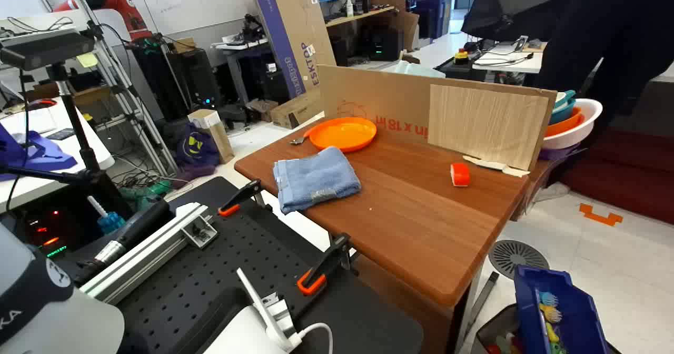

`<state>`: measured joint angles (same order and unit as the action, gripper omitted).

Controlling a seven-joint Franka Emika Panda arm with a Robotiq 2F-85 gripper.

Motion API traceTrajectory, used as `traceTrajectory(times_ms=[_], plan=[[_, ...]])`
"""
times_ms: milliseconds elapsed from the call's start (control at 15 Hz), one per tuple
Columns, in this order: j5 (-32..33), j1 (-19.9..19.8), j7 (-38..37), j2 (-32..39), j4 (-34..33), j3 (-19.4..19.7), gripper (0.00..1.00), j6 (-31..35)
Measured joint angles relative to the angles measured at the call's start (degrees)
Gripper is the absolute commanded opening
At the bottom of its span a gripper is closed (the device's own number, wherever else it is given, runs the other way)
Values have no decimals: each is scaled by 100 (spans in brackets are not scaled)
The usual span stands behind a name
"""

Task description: Pick the spoon and move it to the right on the desk

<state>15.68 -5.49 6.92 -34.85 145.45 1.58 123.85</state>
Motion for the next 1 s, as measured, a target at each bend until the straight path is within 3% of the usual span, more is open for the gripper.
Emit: traceTrajectory(times_ms=[1000], plan=[[-91,161,-280,85,33,-63,100,10]])
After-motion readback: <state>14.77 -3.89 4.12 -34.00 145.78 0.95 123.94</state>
